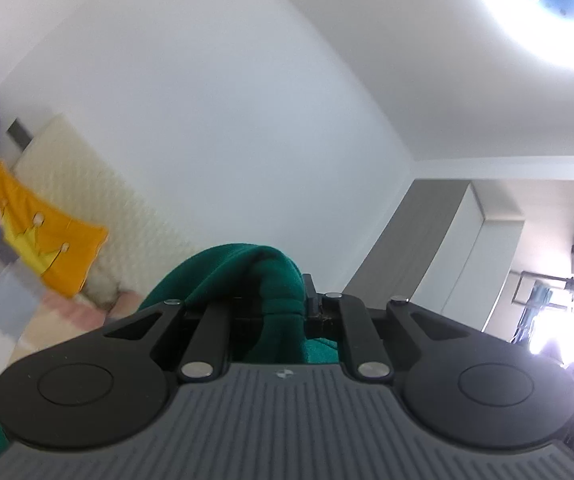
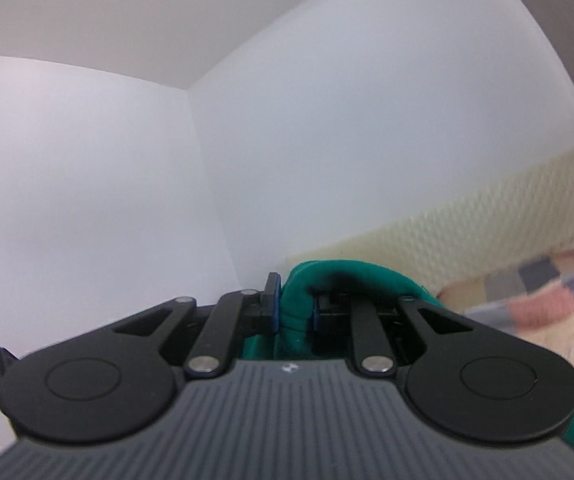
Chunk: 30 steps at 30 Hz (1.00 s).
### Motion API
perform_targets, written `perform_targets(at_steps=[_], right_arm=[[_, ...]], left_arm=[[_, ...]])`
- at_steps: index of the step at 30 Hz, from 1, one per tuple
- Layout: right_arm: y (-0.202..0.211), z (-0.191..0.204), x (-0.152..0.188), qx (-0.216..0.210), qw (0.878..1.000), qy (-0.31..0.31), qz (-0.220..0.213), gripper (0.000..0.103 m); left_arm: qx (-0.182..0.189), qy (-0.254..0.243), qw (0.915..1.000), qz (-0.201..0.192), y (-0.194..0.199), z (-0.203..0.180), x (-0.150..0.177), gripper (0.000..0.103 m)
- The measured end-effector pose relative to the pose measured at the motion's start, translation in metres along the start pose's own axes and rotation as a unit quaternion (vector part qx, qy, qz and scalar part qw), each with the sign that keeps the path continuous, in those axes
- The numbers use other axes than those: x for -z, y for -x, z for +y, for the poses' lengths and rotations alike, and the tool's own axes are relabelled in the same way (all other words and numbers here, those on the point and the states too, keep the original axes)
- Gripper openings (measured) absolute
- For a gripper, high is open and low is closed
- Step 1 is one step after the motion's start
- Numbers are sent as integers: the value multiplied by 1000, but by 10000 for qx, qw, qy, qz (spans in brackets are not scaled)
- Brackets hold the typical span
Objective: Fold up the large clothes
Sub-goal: 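Raise the hoodie high with both grippers and shake it out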
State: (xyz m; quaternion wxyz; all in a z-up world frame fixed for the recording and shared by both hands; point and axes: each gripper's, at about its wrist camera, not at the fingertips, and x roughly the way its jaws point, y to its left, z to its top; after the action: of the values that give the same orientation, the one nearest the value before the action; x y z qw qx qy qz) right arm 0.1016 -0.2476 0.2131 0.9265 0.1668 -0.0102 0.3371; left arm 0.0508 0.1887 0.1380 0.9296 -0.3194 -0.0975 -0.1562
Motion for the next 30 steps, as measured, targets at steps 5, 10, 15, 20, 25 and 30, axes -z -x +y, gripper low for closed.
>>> perform_targets(at_steps=[5,10,15,20,25,30], right_arm=[[6,27,-57,103,9991,337,-237,17],[9,46,-99,11,9980,472,-417,17],[-9,52,-123,-7,9970,618,-466,17],[-71,23,-103,339,9976,598,1,17],[-146,-37,-49,611,9963,326,503,17],[-244,-112,6,783,9910,83,1082,17]], left_arm=[[60,-679,9973,-285,-5,-55,-47,15],[-37,-920,9950,-393,2,-90,-86,16],[-127,-1186,9923,-338,17,-112,-106,16],[-485,-1376,9893,20,-19,-75,-89,16],[-855,-1181,9879,523,-71,-5,-58,16],[-1258,-922,9838,884,-146,98,-15,16]])
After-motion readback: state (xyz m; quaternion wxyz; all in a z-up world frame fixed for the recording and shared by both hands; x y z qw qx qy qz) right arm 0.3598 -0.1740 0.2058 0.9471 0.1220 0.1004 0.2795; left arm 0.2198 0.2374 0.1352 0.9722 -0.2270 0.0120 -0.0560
